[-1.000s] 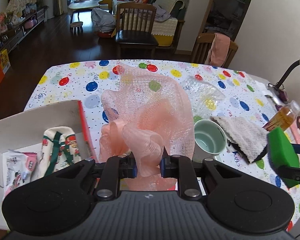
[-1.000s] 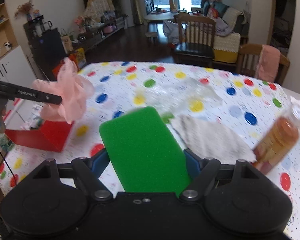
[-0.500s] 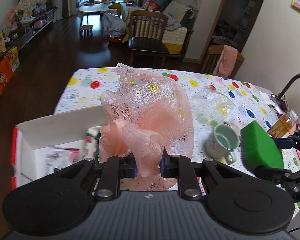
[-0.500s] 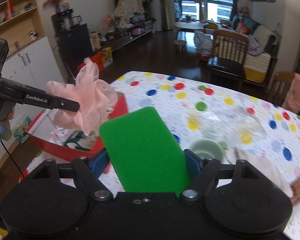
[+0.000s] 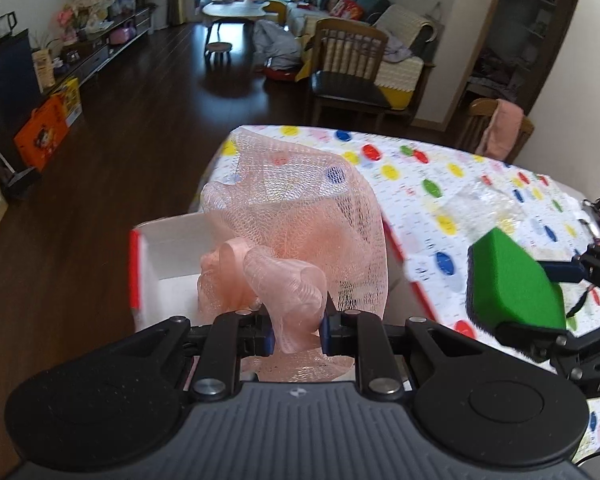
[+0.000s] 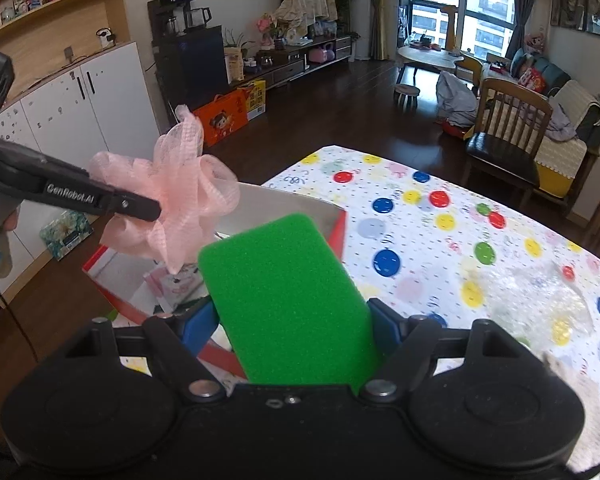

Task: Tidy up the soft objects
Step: 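Carry the puff and sponge over the cardboard box with both grippers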

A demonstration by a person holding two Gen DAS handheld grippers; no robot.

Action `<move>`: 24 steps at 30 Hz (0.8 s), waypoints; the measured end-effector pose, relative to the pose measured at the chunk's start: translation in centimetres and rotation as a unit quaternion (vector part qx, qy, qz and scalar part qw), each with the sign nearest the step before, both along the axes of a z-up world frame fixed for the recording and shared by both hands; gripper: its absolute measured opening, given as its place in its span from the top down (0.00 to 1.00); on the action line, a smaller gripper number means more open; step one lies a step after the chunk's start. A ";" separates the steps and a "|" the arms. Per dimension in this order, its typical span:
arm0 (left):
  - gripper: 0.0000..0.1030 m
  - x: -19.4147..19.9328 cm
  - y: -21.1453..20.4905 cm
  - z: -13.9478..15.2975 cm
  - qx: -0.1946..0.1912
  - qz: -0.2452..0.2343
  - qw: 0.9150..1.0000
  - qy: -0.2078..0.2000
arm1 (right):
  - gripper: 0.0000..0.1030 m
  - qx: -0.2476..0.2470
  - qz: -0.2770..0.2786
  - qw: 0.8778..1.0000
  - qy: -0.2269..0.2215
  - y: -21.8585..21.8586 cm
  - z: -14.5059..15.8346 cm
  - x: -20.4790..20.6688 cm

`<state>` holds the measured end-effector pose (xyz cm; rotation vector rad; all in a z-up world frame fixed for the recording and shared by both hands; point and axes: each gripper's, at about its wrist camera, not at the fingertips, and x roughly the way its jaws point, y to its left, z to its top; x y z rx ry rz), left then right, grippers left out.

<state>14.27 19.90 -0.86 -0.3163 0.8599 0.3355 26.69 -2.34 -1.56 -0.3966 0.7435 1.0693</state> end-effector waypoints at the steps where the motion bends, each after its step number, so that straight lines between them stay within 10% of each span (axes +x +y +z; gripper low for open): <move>1: 0.81 -0.2 0.5 -0.2 0.001 0.003 1.000 0.004 | 0.23 -0.001 0.000 1.000 0.003 0.7 -0.2 0.0; 24: 0.81 1.7 5.6 -7.8 0.008 -0.023 0.995 0.097 | 0.23 -0.088 0.046 0.994 -0.039 11.0 -7.4 -2.4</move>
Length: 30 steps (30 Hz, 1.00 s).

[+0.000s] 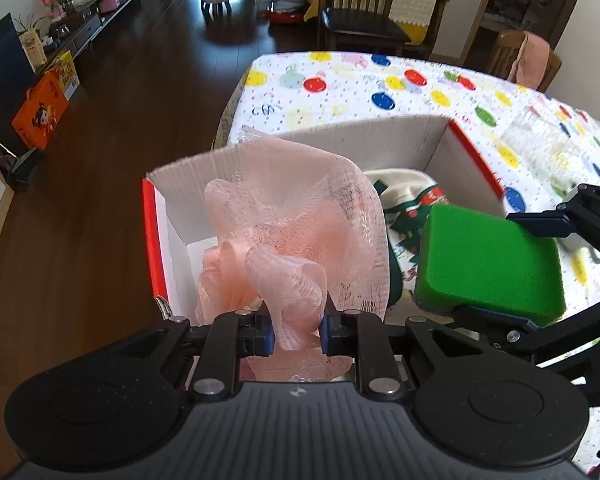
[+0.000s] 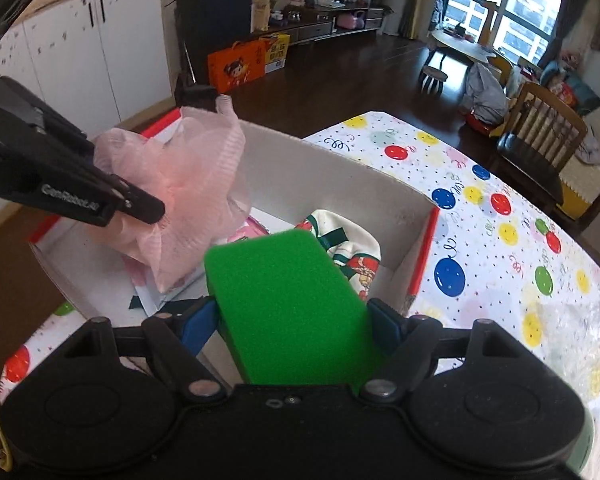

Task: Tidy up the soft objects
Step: 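Carry the puff and sponge over the cardboard box with both grippers, then open the left gripper to drop the pink puff while the right drops the green sponge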

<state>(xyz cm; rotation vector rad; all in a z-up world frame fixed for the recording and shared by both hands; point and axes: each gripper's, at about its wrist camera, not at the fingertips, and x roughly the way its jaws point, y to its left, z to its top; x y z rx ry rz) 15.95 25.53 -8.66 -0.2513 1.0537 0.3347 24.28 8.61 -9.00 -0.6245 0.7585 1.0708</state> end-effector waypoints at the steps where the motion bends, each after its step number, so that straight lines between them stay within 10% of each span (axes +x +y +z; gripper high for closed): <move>1: 0.81 0.1 0.0 -0.3 0.001 0.000 1.000 0.004 | 0.23 -0.002 -0.001 1.000 0.000 0.2 -0.2 -0.1; 14: 0.70 0.3 0.7 -2.4 -0.018 0.005 1.000 0.021 | 0.22 -0.033 -0.001 0.999 -0.008 1.5 -2.7 -0.3; 18: 0.30 0.0 0.7 -2.6 -0.019 0.002 1.000 0.018 | 0.21 -0.034 -0.002 0.999 -0.004 1.6 -3.1 -0.5; 30: 0.30 -1.2 0.0 -1.2 -0.006 -0.010 1.000 -0.006 | 0.14 -0.001 -0.001 1.000 0.004 0.3 -1.5 -0.9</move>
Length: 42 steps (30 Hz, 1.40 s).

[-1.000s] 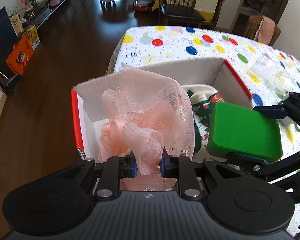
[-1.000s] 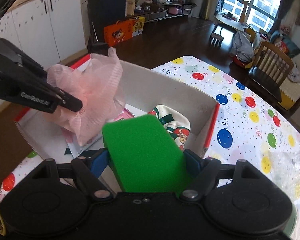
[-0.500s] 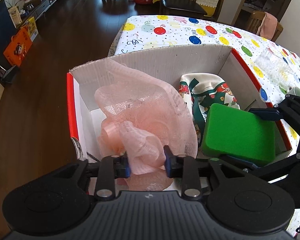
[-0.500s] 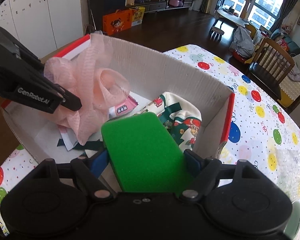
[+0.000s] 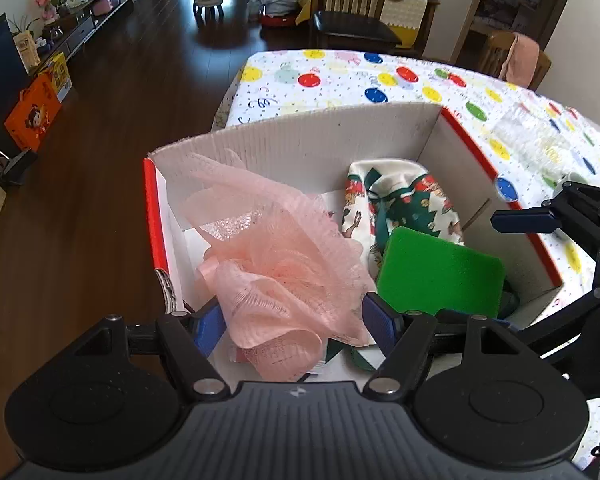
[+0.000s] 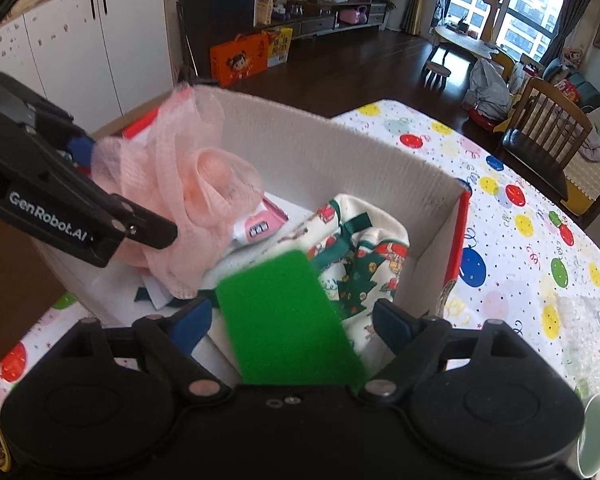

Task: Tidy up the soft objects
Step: 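Open the left gripper to drop the pink puff while the right drops the green sponge, then move the left gripper to the bubble wrap while the right approaches the clear plastic bag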

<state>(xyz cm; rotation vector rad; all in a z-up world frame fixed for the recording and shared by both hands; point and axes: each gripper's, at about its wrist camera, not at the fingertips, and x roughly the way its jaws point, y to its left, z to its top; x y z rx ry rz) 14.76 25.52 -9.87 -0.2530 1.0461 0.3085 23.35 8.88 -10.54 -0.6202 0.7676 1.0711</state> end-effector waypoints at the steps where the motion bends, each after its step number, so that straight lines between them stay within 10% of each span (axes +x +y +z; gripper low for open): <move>1: 0.30 -0.2 0.0 0.2 -0.002 0.000 1.000 -0.003 | 0.13 0.005 -0.003 1.000 0.002 -0.2 0.4 0.0; 23: 0.29 -2.3 -6.5 8.2 0.010 -0.056 0.990 -0.128 | 0.10 0.161 -0.085 0.983 0.035 -11.4 9.3 -0.7; 42: 0.18 2.3 -17.2 8.7 -0.014 -0.139 0.974 -0.177 | 0.00 0.180 -0.224 0.958 0.000 -27.6 7.7 1.8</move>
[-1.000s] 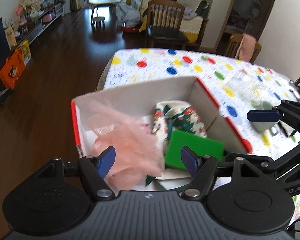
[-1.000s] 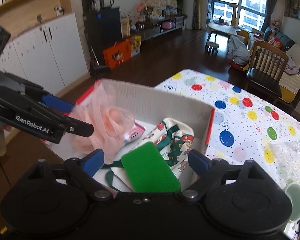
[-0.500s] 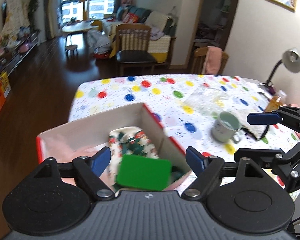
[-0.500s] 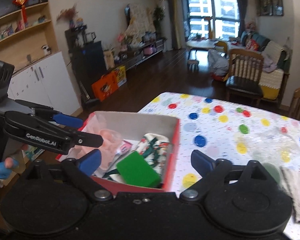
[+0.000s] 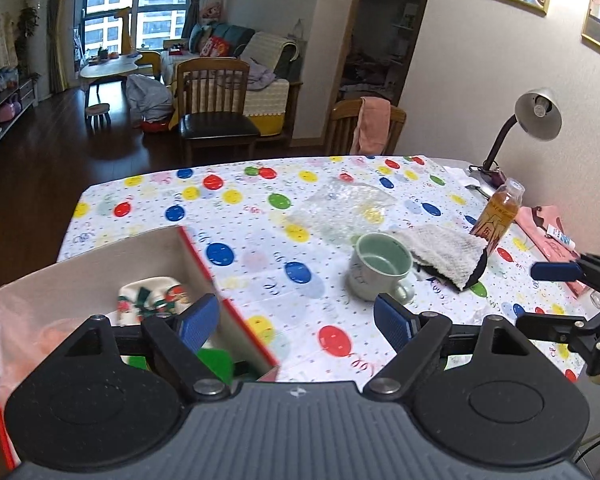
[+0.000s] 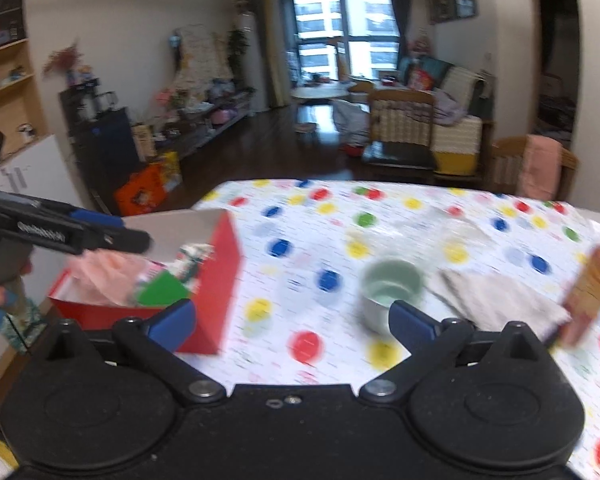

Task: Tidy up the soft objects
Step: 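Move the left gripper to the bubble wrap while the right approaches the clear plastic bag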

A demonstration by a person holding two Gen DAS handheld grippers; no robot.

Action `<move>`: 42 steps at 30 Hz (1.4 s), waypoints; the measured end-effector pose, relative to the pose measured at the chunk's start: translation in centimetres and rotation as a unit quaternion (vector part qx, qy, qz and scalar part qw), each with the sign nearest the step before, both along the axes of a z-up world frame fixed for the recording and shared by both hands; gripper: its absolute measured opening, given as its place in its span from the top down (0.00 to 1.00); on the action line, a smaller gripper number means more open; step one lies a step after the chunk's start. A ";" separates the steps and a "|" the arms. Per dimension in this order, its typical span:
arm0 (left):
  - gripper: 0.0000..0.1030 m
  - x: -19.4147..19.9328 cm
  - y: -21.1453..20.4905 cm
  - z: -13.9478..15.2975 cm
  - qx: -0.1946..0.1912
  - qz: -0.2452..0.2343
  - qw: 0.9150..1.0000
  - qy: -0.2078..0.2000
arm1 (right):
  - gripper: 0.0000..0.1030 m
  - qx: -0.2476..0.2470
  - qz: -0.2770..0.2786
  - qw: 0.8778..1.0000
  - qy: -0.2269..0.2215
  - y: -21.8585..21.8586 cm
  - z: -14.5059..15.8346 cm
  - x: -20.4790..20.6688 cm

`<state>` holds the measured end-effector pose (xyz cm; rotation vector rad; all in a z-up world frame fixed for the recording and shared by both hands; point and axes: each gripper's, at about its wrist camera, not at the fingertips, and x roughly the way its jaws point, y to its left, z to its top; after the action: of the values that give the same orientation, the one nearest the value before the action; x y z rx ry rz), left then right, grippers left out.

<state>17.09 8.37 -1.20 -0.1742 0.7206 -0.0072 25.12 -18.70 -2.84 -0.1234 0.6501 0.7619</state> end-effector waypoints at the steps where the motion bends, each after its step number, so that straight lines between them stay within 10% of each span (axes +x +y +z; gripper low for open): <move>1: 0.18 0.4 -0.5 -0.1 0.000 -0.001 1.000 0.000 | 0.00 -0.002 -0.012 1.000 0.003 -0.9 -0.3 0.3; 18: 0.18 9.6 -7.5 -2.6 0.004 0.003 0.999 0.031 | 0.00 -0.013 -0.086 0.994 0.071 -10.7 -5.5 5.0; 42: 0.18 32.4 -10.7 -10.3 0.052 -0.064 0.991 0.102 | 0.05 -0.023 -0.089 0.976 0.198 -10.9 -13.6 9.7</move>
<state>49.48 -2.36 -11.51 -0.0298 0.9341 -0.0743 34.80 -29.61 -16.41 0.0476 1.0427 0.6013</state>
